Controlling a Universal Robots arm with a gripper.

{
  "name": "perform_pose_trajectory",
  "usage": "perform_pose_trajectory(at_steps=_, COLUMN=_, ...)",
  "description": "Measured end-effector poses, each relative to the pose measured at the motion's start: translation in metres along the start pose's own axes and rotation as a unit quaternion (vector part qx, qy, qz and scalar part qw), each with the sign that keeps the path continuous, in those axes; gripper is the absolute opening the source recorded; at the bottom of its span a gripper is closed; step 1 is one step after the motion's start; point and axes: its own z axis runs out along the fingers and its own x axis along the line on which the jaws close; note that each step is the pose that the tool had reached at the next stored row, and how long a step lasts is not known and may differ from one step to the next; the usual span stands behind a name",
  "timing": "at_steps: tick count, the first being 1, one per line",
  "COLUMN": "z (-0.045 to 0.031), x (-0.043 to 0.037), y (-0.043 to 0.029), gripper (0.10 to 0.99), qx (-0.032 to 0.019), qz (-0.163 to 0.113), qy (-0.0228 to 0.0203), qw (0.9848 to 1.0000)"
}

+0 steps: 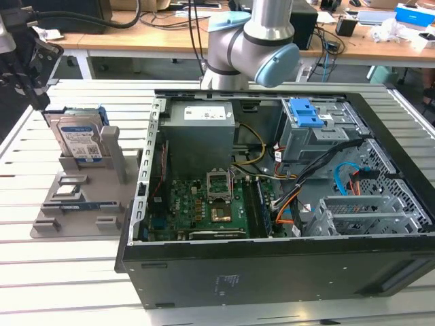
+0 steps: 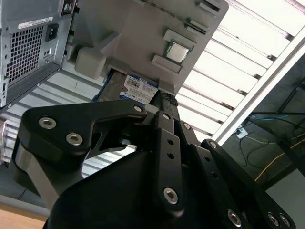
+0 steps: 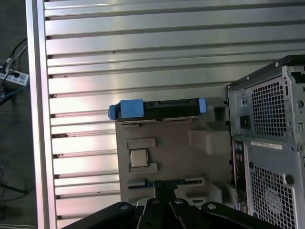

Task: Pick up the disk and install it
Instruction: 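Reach for the disk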

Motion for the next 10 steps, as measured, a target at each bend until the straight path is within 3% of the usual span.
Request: perform_pose_trajectory(at_steps=10, z=-0.0001, x=0.0168, y=-0.0013, gripper=0.106, qx=0.0, qz=0.0, qy=0.0, qw=1.0)
